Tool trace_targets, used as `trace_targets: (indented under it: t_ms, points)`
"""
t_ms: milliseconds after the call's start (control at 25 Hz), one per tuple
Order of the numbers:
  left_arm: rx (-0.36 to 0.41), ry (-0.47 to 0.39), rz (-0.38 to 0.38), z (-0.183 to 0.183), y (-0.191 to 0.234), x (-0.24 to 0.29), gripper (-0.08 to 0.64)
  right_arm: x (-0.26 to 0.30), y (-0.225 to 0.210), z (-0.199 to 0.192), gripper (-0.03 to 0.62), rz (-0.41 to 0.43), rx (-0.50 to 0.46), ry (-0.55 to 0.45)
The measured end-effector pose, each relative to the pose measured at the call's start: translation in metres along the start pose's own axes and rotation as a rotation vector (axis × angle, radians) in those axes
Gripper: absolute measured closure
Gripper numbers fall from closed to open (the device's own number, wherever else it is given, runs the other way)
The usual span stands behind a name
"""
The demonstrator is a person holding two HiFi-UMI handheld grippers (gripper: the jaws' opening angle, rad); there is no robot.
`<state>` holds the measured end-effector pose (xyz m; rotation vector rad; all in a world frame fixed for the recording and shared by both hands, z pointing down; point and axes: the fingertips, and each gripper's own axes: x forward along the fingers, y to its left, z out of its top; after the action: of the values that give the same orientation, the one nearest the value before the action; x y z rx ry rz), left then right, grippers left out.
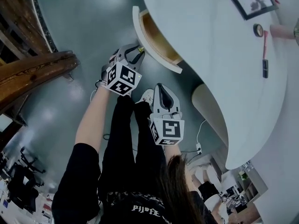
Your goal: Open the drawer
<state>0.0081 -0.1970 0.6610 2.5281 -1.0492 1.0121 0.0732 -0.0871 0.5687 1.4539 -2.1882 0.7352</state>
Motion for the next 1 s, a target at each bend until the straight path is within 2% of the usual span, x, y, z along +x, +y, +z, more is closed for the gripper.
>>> trace_targets:
  t_ms: [320,1000]
  points:
    - [-0.001,0.035,-0.016,-0.012,-0.002,-0.013,0.436,-0.005,0.013,0.004,0.566,0.008,-0.001,0.002]
    - [0.001,0.05,-0.028,-0.033,-0.002,-0.034,0.436,-0.01,0.035,-0.001,0.566,-0.018,0.016,-0.002]
